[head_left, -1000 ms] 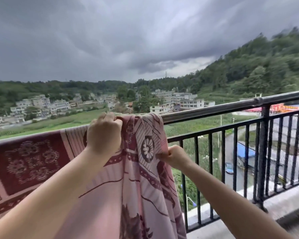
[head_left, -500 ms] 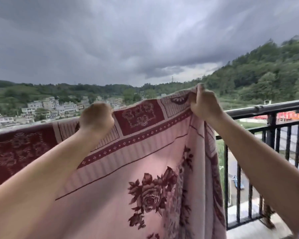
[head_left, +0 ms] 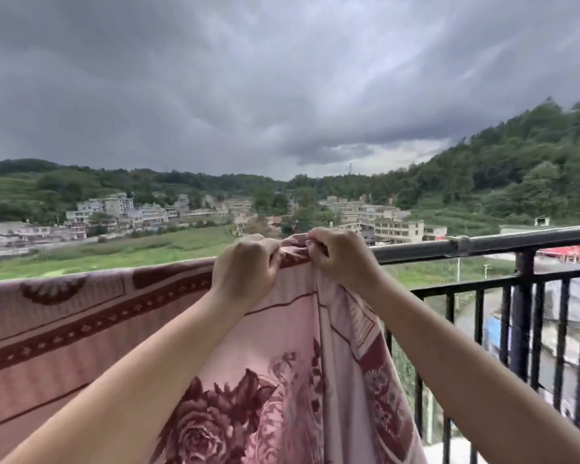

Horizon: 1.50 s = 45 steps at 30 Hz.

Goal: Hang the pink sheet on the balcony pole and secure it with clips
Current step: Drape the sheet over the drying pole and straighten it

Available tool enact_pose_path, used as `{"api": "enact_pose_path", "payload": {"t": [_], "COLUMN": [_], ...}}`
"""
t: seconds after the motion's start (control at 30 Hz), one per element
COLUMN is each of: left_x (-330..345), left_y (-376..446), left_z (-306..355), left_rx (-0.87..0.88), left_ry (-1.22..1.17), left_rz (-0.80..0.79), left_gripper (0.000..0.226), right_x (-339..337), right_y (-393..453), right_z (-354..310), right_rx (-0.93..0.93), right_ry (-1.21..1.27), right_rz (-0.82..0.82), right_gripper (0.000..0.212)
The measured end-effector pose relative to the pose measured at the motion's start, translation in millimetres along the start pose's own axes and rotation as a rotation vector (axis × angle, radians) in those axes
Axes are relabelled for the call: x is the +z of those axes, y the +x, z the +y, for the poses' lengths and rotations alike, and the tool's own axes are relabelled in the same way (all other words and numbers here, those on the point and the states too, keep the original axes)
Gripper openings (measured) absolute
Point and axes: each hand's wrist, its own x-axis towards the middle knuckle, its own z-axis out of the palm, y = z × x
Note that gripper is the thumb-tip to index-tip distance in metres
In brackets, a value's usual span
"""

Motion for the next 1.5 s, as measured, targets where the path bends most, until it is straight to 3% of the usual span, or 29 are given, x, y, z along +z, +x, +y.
{"api": "enact_pose_path", "payload": {"t": [0.1,0.23,0.33,0.43,0.57,0.63,0.73,0.83,0.9,1.1,1.27,1.33,1.4,1.5], "left_x": [17.4,25.6,22.1,15.8,11.0,10.4,9.3,9.9,12.1,15.2,13.9,11.4,9.7,8.9], "left_y": [-3.2,-5.7,-3.8,0.7,3.2,3.0,1.9,2.0,1.9,3.6,3.2,4.4,8.9,22.2], "left_z": [20.8,30.2,31.9,34.6,33.2,33.3,34.1,32.1,29.6,23.6,26.1,26.1,26.2,32.3], "left_rx": [0.007,-0.016,-0.047,-0.011,0.020,0.022,0.029,0.045,0.057,0.075,0.087,0.108,0.132,0.118], "left_ry": [-0.025,0.004,-0.002,0.039,0.097,0.108,0.103,0.075,0.059,0.016,0.070,0.137,0.190,0.210], "left_rz": [0.095,0.129,0.055,-0.013,-0.059,-0.067,-0.072,-0.082,-0.075,-0.063,-0.083,-0.120,-0.174,-0.227], "left_gripper": [0.019,0.016,0.020,0.023,0.025,0.026,0.034,0.037,0.036,0.036,0.035,0.034,0.033,0.033], "right_x": [7.8,26.0,34.5,34.8,34.5,31.5,26.8,22.9,25.1,10.4,-45.1,-75.1,-101.6,-122.7], "right_y": [-28.0,-68.2,-103.0,-116.4,-120.6,-121.9,-123.8,-124.2,-127.1,-141.3,-120.3,-99.2,-76.5,-38.6], "right_z": [26.9,47.0,45.6,40.5,34.9,30.6,28.4,19.8,15.8,24.9,48.8,52.0,47.7,49.2], "right_rx": [-0.184,-0.122,0.189,0.552,0.729,0.777,0.837,0.867,0.874,0.855,0.915,0.826,0.660,0.466], "right_ry": [-0.020,-0.020,0.263,0.613,0.768,0.865,1.049,0.964,0.912,0.331,0.185,0.156,0.031,-0.110], "right_rz": [0.295,0.441,0.328,0.179,0.018,-0.177,-0.440,-0.567,-0.528,-0.165,0.240,0.382,0.399,0.196], "right_gripper": [0.020,0.027,0.033,0.022,0.027,0.031,0.057,0.022,0.019,0.027,0.021,0.019,0.018,0.024]}}
